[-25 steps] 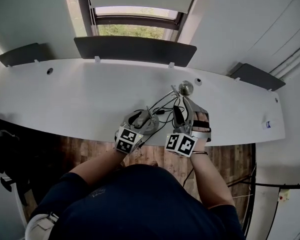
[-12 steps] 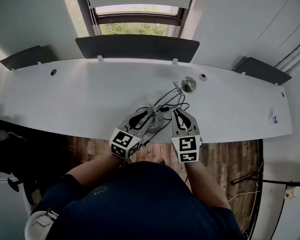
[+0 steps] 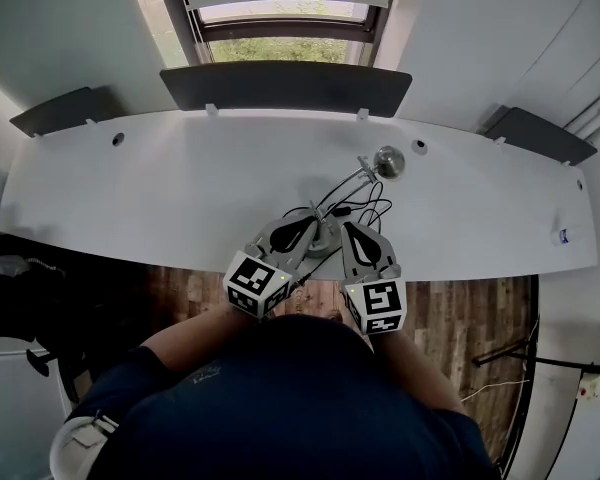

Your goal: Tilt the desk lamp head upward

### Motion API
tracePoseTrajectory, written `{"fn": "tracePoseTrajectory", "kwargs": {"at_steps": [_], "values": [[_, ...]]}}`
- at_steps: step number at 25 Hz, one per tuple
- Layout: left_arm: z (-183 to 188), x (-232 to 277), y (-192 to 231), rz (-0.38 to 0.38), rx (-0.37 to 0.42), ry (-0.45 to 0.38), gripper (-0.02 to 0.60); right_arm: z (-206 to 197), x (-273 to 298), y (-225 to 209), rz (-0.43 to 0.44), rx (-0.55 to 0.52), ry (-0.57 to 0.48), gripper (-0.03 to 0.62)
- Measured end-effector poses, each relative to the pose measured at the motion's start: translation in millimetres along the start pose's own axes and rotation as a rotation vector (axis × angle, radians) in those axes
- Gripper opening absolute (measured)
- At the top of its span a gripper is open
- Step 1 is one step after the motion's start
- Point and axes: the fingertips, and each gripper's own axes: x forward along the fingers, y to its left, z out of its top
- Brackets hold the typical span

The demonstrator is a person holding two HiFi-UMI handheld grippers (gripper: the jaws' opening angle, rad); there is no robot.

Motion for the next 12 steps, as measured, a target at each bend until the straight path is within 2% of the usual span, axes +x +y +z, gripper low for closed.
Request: {"fn": "tracePoseTrajectory", "kwargs": {"at_steps": [12], "values": [[-9.6,-2.0,-12.5,-0.014,0.005,0.021,0.006,-11.3,-0.5,11.7,0.040,0.046,0.008,0.011]]}}
